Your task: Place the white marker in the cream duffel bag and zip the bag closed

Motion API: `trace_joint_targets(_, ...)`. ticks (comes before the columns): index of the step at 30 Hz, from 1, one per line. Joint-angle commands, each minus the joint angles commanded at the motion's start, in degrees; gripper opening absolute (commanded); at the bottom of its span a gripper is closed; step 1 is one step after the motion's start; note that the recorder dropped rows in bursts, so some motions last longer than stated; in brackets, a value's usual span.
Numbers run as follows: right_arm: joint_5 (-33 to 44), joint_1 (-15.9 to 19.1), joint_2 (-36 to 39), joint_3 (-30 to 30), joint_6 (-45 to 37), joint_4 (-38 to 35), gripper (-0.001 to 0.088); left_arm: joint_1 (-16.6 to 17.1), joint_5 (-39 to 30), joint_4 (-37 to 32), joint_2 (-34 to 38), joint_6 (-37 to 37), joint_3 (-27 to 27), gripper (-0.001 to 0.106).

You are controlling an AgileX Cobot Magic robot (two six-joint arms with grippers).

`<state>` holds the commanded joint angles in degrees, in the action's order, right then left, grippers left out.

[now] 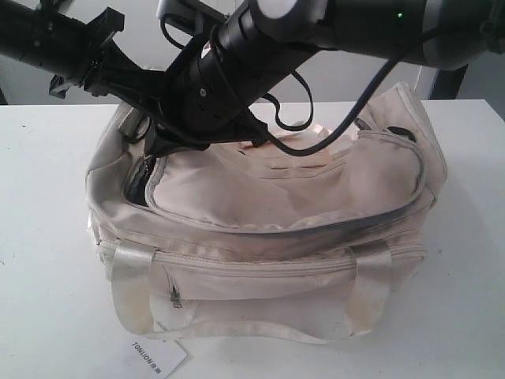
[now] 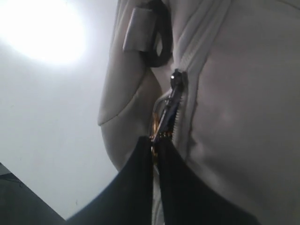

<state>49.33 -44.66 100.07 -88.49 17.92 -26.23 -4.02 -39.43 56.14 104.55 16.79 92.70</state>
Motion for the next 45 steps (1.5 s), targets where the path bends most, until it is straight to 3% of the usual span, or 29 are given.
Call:
trace_joint_targets(12, 3.8, -1.52, 0.0, 0.0, -2.39, -0.09, 0.0, 0.0, 5.28, -0.46, 0.0, -2.04, 0.0, 0.0)
trace_joint_targets(22, 11.15, -1.52, -0.11, 0.0, -6.46, -1.73, 0.0, 0.0, 5.9, -2.37, 0.0, -2.04, 0.0, 0.0)
trace_joint_targets(30, 11.95, -1.52, -3.02, 0.0, -10.77, -2.02, 0.0, 0.0, 5.2, -5.21, 0.0, -1.94, 0.0, 0.0)
trace_joint_targets(35, 11.05, -1.52, -3.88, 0.0, -11.89, 2.97, 0.0, 0.0, 3.34, -6.43, 0.0, -1.58, 0.0, 0.0)
trace_joint_targets(41, 9.93, -1.52, -3.94, 0.0, -11.79, 15.81, 0.0, 0.0, -0.42, -10.34, 0.0, -1.58, 0.0, 0.0)
trace_joint_targets(45, 9.93, -1.52, -3.94, 0.0, -11.79, 19.92, 0.0, 0.0, -1.5, -13.54, 0.0, -1.58, 0.0, 0.0)
